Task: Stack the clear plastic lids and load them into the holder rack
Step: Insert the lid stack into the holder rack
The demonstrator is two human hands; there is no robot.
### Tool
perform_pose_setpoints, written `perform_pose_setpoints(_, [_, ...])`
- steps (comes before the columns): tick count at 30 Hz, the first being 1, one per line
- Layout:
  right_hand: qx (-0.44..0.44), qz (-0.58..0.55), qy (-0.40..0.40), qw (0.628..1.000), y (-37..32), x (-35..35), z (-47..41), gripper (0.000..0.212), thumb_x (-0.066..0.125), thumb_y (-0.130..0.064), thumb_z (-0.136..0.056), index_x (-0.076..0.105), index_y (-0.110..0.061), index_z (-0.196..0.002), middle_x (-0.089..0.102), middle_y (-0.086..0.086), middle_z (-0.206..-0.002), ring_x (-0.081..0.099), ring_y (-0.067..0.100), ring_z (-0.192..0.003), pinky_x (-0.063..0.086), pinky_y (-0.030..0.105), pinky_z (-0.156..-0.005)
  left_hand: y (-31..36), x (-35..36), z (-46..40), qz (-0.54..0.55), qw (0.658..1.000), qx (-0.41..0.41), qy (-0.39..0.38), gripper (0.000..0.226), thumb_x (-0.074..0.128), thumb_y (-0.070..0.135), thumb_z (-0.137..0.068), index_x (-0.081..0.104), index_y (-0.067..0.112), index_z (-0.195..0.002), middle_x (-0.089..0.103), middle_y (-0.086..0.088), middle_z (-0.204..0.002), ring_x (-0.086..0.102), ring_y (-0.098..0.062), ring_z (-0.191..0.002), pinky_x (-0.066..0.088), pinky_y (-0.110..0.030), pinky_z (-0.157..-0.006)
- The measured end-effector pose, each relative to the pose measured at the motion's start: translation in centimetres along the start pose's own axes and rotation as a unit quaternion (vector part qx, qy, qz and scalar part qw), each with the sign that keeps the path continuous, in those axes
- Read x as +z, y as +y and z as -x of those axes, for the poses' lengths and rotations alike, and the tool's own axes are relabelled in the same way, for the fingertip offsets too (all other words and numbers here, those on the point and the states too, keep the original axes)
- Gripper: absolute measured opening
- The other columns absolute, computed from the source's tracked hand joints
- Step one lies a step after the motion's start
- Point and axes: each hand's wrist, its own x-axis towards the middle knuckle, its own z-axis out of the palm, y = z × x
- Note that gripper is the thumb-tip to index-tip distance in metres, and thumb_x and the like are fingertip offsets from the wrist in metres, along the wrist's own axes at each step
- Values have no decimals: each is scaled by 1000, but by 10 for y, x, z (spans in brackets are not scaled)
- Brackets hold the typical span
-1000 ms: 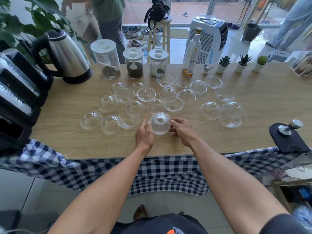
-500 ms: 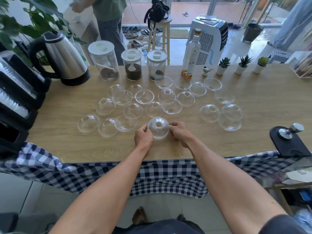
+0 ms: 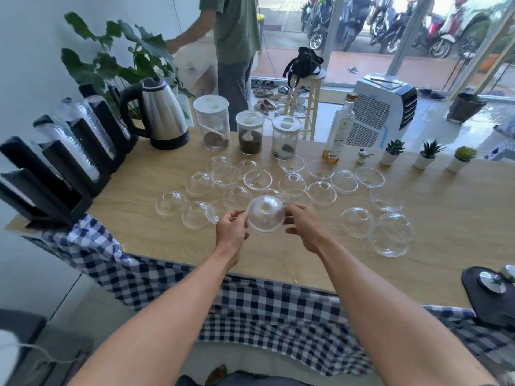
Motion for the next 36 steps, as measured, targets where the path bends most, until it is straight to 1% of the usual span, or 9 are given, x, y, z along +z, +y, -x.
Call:
perform_pose_setpoints(6, [-36,29,-84,995,-21,35,-10,20,61,-23,-102,73,-9,-98,72,9,-92,64,20,-80,48,32,-66,33,-33,16,75,997,-21,16,18,67,17,-99,69,11,-116,75,-7,-96,69,-17,-78,57,-31,-68])
perform_pose_setpoints(14, [-86,60,-163,981,-49,137,-1,30,60,-13,-102,66,17,-101,58,16,-80,55,22,-68,53,35,-69,70,-126,31,82,991,41,102,14,71,20,-97,70,13,-109,76,-12,-108,74,-20,-84,64,-36,-68])
perform_pose_setpoints(16, [-98,62,-185,976,-59,168,4,32,59,-10,-102,64,21,-97,55,17,-78,52,22,-64,51,36,-68,84,-152,29,61,989,62,118,17,69,24,-98,70,14,-112,75,-11,-109,74,-20,-83,64,-35,-65])
perform_pose_setpoints(19, [-127,67,-201,969,-79,219,12,26,58,-7,-101,69,11,-85,56,14,-70,54,20,-59,53,34,-65,109,-193,22,23,987,90,131,25,62,28,-101,70,13,-120,75,-12,-112,76,-23,-87,60,-31,-62])
perform_pose_setpoints(22, [-149,62,-209,965,-104,275,19,27,57,-8,-100,69,14,-89,63,10,-70,64,18,-59,62,36,-66,145,-240,12,-22,981,128,146,26,60,23,-102,73,10,-120,76,-15,-110,77,-25,-86,62,-33,-63])
perform_pose_setpoints(26, [-161,56,-237,956,-141,352,24,21,58,-9,-100,74,5,-99,69,9,-80,69,19,-71,66,43,-76,202,-314,-12,-95,967,181,153,21,61,18,-102,78,10,-111,76,-11,-108,75,-27,-92,63,-32,-65])
perform_pose_setpoints(29, [-164,49,-234,957,-165,412,25,22,56,-8,-100,73,6,-102,64,14,-80,65,25,-73,66,44,-76,247,-368,-36,-113,963,197,141,16,63,17,-101,78,11,-98,78,-11,-102,77,-25,-84,63,-35,-63])
perform_pose_setpoints(33, [-150,48,-190,969,-184,482,26,27,58,-8,-103,67,16,-112,68,32,-91,69,27,-77,62,28,-65,293,-432,-75,-163,962,184,117,17,66,13,-98,76,5,-87,75,-13,-94,74,-25,-79,64,-37,-62])
perform_pose_setpoints(36, [-114,40,-139,983,-190,521,19,19,62,-7,-100,70,9,-95,67,17,-80,68,22,-70,65,30,-64,314,-470,-107,-218,959,162,85,20,63,12,-98,74,-3,-100,72,-9,-93,70,-22,-79,63,-37,-69])
